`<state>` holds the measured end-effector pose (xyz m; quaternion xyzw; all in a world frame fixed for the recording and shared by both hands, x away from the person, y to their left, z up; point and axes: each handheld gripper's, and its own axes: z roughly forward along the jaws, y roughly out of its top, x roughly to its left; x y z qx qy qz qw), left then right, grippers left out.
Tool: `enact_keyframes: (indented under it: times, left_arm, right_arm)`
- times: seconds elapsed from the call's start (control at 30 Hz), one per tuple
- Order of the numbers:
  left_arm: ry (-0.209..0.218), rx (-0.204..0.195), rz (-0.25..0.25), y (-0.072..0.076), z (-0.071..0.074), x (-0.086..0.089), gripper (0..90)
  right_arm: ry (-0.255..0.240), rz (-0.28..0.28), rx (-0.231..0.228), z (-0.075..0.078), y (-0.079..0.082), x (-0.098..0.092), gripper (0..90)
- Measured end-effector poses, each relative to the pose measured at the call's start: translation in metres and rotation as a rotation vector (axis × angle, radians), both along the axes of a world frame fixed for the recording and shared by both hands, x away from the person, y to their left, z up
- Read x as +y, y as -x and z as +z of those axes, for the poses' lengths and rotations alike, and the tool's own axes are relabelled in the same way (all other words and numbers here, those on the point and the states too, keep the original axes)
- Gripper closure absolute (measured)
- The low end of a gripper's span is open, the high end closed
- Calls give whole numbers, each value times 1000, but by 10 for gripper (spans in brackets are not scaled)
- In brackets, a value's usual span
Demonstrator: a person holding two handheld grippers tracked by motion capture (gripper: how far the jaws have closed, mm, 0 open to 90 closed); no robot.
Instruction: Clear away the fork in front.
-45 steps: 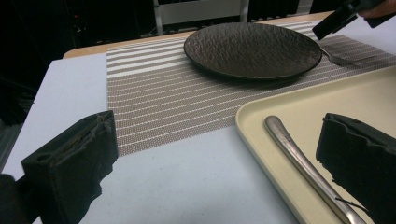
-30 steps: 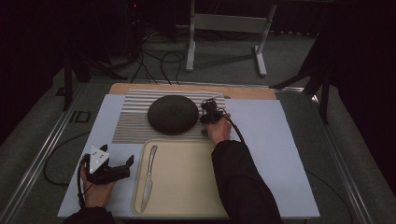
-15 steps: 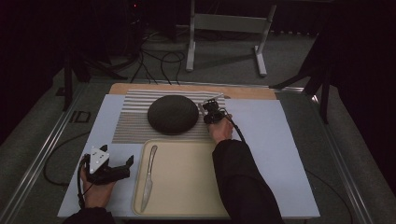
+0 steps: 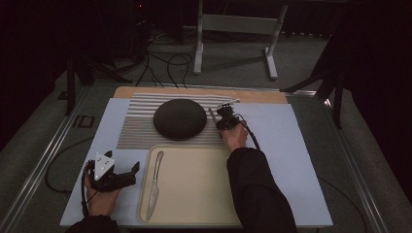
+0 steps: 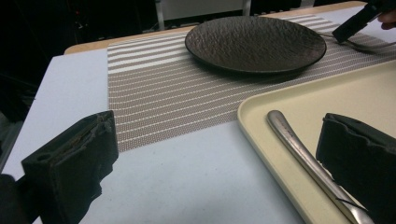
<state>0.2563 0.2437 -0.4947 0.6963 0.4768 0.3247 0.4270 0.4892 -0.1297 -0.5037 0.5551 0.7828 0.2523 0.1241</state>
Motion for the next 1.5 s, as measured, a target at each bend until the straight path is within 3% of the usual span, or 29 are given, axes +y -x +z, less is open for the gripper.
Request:
enact_keyframes:
  times: [0.67,1.5]
  left_arm:
    - [-1,-9,15,1,0,1,0]
    - [-12,3,15,0,-1,-1,0]
  right_arm:
    - [-20,26,-68,19,11,-10,859]
    - [-100,61,-125,37,30,-33,859]
